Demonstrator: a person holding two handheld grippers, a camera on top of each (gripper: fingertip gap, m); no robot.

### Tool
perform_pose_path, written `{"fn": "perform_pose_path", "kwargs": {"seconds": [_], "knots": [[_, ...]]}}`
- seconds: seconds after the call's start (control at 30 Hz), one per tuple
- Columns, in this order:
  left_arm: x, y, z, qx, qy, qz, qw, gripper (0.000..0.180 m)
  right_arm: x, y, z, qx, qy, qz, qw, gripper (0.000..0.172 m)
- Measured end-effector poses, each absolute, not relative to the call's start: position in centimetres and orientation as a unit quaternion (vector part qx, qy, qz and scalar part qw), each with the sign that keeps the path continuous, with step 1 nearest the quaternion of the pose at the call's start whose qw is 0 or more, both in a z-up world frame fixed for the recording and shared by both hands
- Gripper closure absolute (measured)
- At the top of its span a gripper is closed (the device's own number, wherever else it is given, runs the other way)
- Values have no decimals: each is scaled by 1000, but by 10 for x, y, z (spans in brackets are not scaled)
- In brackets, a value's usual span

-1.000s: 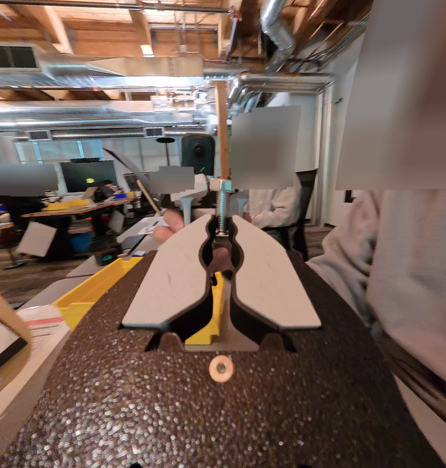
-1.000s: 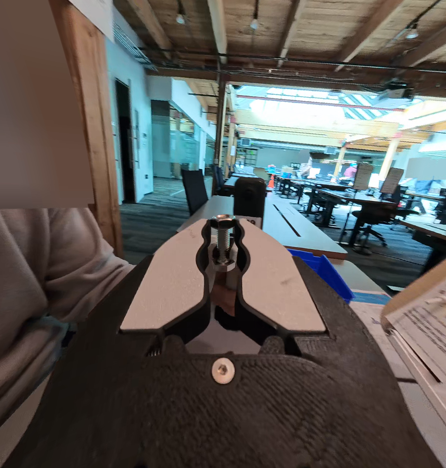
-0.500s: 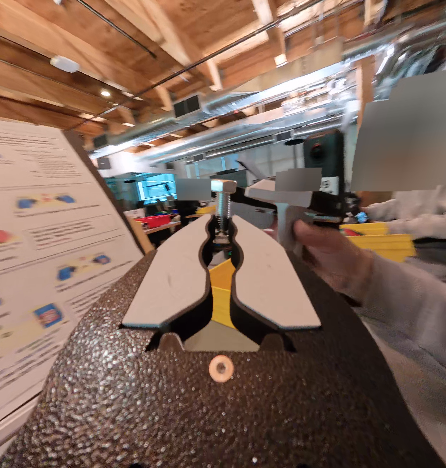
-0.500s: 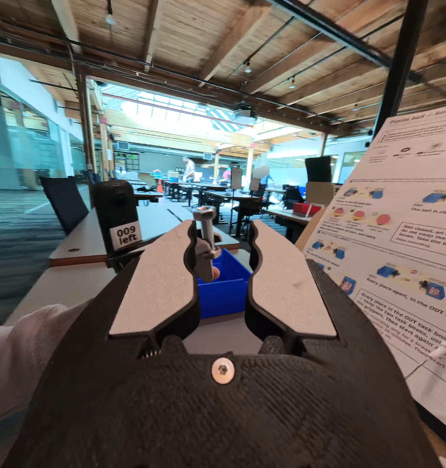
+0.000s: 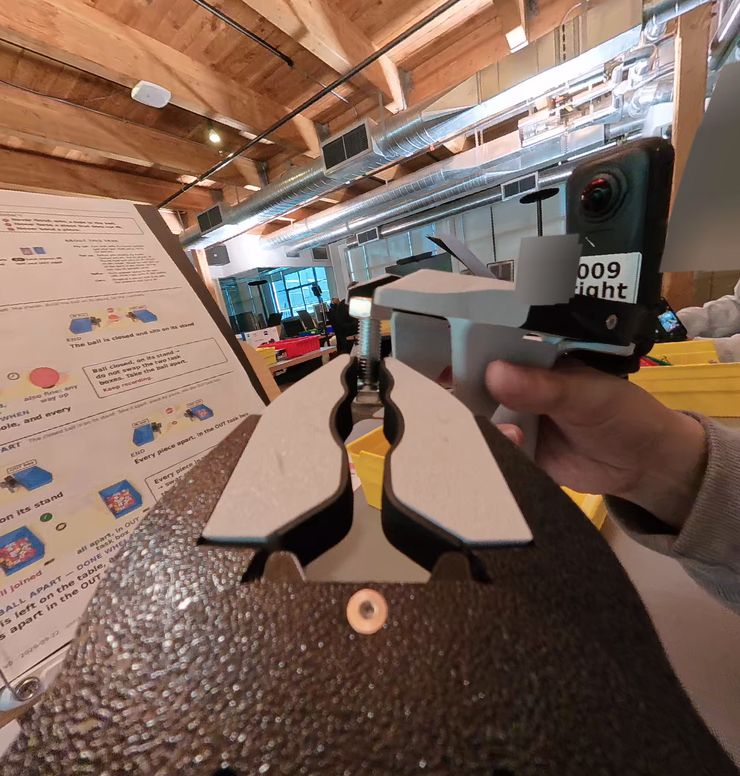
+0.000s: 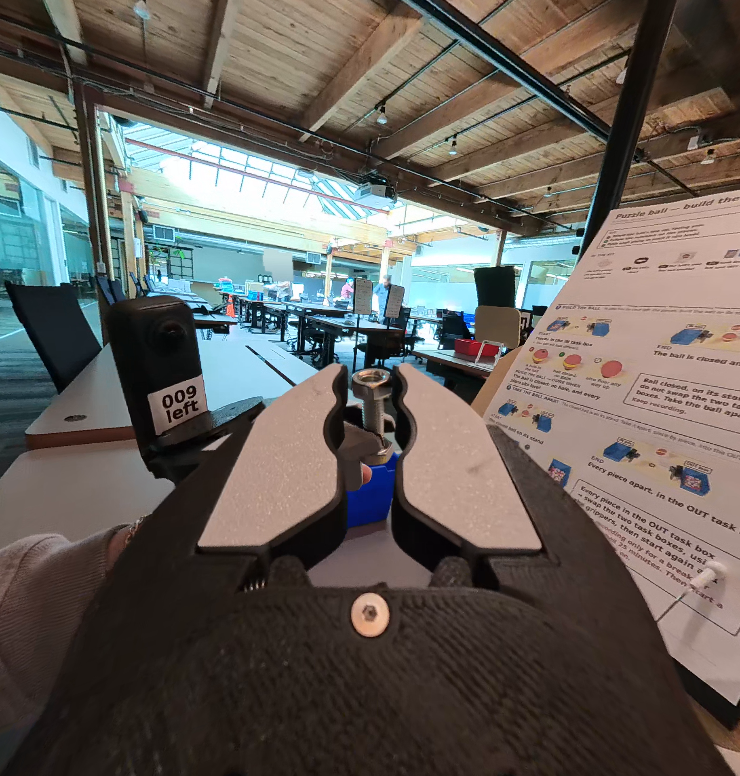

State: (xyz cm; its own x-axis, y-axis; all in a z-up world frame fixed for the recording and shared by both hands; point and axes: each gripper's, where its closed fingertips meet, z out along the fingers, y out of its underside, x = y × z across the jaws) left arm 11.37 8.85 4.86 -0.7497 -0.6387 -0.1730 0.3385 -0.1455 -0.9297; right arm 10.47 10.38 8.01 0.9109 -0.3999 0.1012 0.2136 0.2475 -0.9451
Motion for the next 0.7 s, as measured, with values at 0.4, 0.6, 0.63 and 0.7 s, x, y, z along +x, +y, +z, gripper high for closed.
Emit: {"fn": "perform_pose_path", "kwargs": {"seconds": [0.4,0.6,0.63,0.7], "knots": [[76,69,42,-31,623,-770,137,172,71,85,73,-629,-50,-34,775,154],[40,63,35,46,629,-776,-20,172,37,81,67,-615,-135,79,773,154],[38,63,35,52,628,-776,-27,172,35,81,66,-613,-140,89,772,154],[41,63,35,47,624,-780,-19,172,38,81,67,-609,-131,93,777,154]]}}
